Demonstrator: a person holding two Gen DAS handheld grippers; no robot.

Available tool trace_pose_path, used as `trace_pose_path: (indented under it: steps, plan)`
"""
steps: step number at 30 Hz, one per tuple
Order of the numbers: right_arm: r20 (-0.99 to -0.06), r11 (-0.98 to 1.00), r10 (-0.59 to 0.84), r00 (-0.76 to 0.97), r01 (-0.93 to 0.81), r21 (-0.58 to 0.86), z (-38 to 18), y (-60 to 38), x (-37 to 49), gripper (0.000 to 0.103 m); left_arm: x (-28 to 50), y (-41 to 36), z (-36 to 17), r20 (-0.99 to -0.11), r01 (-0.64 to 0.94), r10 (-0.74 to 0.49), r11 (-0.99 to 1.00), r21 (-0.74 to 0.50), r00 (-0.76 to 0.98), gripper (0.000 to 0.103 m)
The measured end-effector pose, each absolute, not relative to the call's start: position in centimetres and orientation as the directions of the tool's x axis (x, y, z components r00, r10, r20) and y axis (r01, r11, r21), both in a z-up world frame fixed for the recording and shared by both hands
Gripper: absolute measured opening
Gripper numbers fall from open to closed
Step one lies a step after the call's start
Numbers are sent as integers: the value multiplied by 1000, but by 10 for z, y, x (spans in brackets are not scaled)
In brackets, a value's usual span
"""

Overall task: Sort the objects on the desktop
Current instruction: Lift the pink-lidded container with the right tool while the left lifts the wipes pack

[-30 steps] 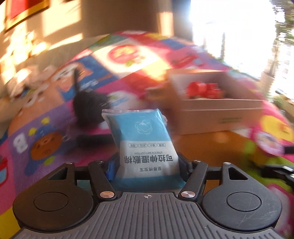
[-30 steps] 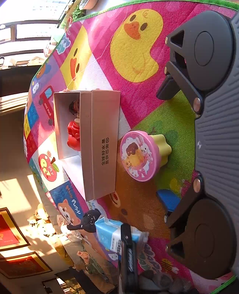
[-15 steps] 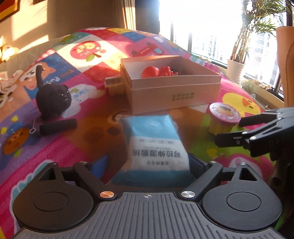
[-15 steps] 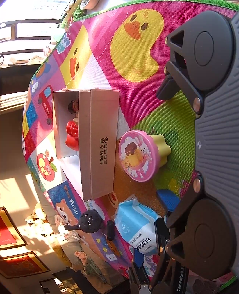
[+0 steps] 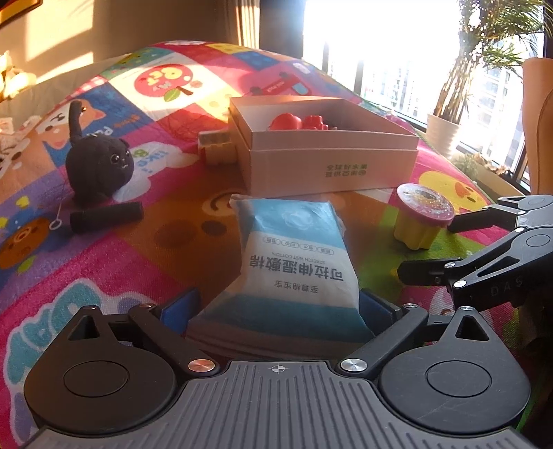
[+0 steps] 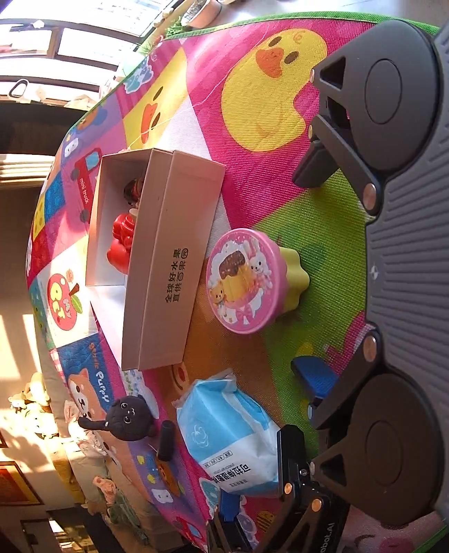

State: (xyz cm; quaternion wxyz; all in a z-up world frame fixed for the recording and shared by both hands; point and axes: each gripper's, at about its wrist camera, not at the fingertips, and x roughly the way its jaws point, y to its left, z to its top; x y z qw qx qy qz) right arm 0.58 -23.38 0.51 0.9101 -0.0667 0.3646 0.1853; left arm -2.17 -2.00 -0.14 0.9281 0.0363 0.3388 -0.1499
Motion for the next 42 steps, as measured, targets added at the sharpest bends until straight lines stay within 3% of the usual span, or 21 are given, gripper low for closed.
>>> trace_pose_path:
  steps: [13,19,21,34,36,37,42]
  plan:
    - [-624,933,306,719,-358,45,13,-240,1,100,-21,-23,-3,-651,312,-246,950,-15,718,103]
    - [-616,931,291,732,-365,6,16,-221,13,60,-21,-23,-3,-651,313,-248,950,-17,718,103]
    - [-606,932,285,743,-361,-4,17,-219,13,56,-21,-23,-3,-651,312,-248,950,-18,718,103]
    - [-608,941,261,750,-338,-13,21,-239,-8,56,-16,-35,4,-634,298,-195,953,59,748,103]
    - [-612,941,263,746,-337,-6,21,-241,-10,56,-12,-44,4,-644,313,-183,945,93,743,100]
    - [-615,941,267,742,-339,-1,20,-242,-10,56,-11,-47,4,-650,318,-176,942,105,739,91]
    - [-637,934,283,717,-356,15,21,-242,-17,56,-15,-51,6,-651,328,-182,938,110,737,72]
